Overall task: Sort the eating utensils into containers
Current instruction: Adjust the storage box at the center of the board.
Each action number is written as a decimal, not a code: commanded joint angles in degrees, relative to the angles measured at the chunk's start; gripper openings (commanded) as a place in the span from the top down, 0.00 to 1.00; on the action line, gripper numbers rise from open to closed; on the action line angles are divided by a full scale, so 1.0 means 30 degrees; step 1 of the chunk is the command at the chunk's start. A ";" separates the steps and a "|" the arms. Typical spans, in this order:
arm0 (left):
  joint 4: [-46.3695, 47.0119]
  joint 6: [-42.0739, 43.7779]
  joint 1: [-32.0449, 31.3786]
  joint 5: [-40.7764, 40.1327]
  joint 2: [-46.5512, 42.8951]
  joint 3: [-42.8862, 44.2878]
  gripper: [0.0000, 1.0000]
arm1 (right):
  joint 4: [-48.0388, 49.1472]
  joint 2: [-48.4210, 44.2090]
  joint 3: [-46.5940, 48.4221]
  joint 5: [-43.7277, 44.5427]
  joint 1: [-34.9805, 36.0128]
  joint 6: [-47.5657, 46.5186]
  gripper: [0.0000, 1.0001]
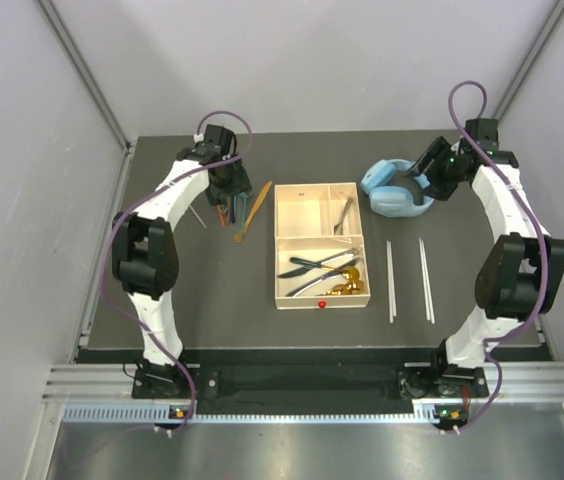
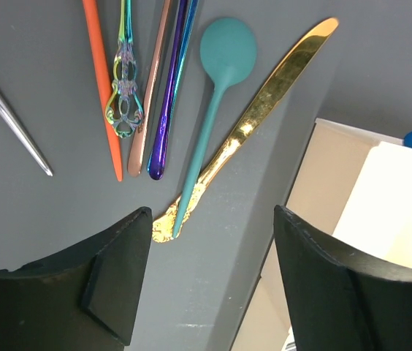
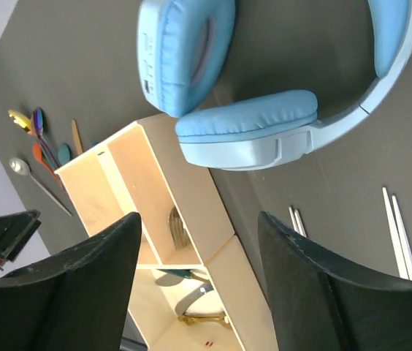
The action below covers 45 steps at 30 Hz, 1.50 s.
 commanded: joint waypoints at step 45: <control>-0.1763 0.1887 -0.0197 0.0503 0.5908 0.5077 0.29 | 0.0659 -0.0401 -0.0127 -0.0632 0.0199 0.0264 0.34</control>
